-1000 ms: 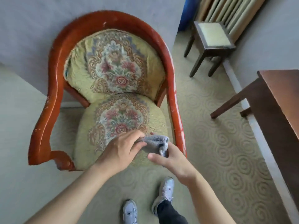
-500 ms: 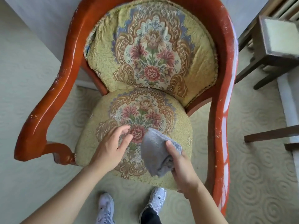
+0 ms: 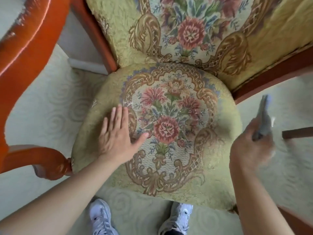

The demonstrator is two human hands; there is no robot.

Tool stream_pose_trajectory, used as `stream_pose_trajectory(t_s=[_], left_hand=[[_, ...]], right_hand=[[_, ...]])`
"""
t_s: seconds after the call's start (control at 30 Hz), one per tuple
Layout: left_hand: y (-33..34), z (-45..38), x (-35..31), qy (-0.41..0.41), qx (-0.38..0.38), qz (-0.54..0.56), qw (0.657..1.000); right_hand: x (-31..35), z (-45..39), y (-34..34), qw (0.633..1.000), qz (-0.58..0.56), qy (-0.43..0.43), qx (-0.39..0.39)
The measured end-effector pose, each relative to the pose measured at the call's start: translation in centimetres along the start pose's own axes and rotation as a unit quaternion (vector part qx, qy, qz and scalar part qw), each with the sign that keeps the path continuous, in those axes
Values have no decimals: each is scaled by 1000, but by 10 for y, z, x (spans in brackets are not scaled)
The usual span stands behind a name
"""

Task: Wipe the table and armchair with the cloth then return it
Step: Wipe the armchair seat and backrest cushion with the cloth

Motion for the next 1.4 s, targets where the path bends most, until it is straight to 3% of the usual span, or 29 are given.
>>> stream_pose_trajectory(t_s=[0.13,0.27,0.6,0.83,1.1,1.4], left_hand=[[5,-22,6,2,-28,-18,999],[16,-24,22,-31,-35,-5,999],[19,-26,22,-41,-29,-36,998],[17,-25,21,-39,-70,-4,997],[16,-18,21,-45,-96,25,994],[19,-3,28,-21,-67,-1,998]], right_hand=[[-27,13,56,994,61,24,90],[-23,44,118,952,152,-71,255],[0,98,155,901,217,-134,352],[34,174,197,855,202,-204,431],[61,230,245,747,174,-286,574],[40,217,201,653,187,-352,644]])
Point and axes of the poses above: each hand's wrist, its own z-axis away from the middle knuckle, its own y-axis out of the palm, x = y × z, the point moved 9 cm from there along -z, towards the middle knuckle, and after that the axes turned 12 degrees about -z, right-handed, at the moved point
